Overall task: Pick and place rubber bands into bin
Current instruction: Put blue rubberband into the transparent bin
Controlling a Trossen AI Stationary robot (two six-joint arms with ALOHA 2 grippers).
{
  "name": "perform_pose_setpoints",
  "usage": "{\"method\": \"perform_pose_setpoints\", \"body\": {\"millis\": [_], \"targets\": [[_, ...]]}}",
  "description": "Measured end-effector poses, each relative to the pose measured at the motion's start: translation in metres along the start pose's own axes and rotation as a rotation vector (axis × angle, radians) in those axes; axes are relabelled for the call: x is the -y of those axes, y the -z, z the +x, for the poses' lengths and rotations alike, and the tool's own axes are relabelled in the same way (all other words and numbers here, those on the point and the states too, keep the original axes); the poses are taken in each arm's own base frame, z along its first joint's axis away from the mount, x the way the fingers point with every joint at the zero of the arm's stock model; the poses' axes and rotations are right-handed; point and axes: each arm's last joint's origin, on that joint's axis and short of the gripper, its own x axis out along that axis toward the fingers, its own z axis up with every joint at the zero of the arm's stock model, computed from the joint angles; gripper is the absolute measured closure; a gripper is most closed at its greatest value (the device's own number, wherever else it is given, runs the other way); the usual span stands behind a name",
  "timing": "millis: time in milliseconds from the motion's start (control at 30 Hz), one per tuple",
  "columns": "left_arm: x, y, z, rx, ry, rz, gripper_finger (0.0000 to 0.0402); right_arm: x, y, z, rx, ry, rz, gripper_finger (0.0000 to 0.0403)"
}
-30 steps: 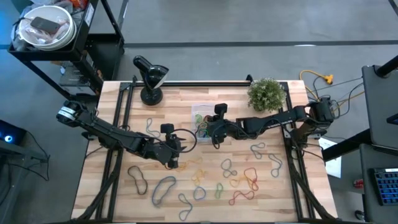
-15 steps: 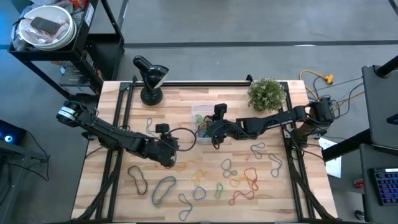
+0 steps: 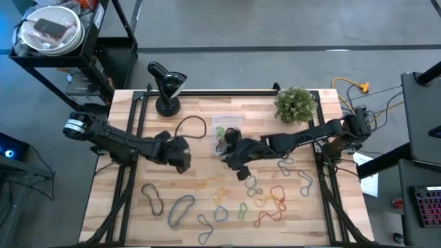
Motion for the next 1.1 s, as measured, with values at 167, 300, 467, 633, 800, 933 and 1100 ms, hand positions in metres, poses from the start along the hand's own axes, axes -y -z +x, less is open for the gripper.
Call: {"method": "perform_pose_setpoints", "body": {"millis": [167, 300, 467, 633, 800, 933, 1100], "targets": [[-0.019, -0.008, 0.016, -0.093, -0.004, -0.080, 0.0272, -0.004, -0.005, -0.006, -0.023, -0.173, 0.071, 0.0321], [-0.031, -0.009, 0.030, -0.200, 0.045, -0.070, 0.0272, -0.011, -0.002, -0.008, -0.060, -0.267, 0.084, 0.0324], [-0.038, -0.010, 0.038, -0.262, 0.083, -0.014, 0.0272, -0.018, 0.004, -0.007, -0.079, -0.296, 0.076, 0.0321], [-0.041, -0.009, 0.045, -0.297, 0.058, 0.082, 0.0272, -0.021, 0.008, -0.006, -0.094, -0.303, 0.091, 0.0326], [-0.044, -0.005, 0.060, -0.377, -0.021, 0.119, 0.0272, -0.023, 0.010, -0.005, -0.101, -0.310, 0.098, 0.0333], [-0.046, -0.005, 0.073, -0.426, -0.052, 0.106, 0.0272, -0.024, 0.012, -0.004, -0.106, -0.316, 0.103, 0.0335], [-0.051, -0.007, 0.084, -0.469, -0.069, 0.085, 0.0272, -0.028, 0.019, -0.003, -0.128, -0.323, 0.119, 0.0335]]}}
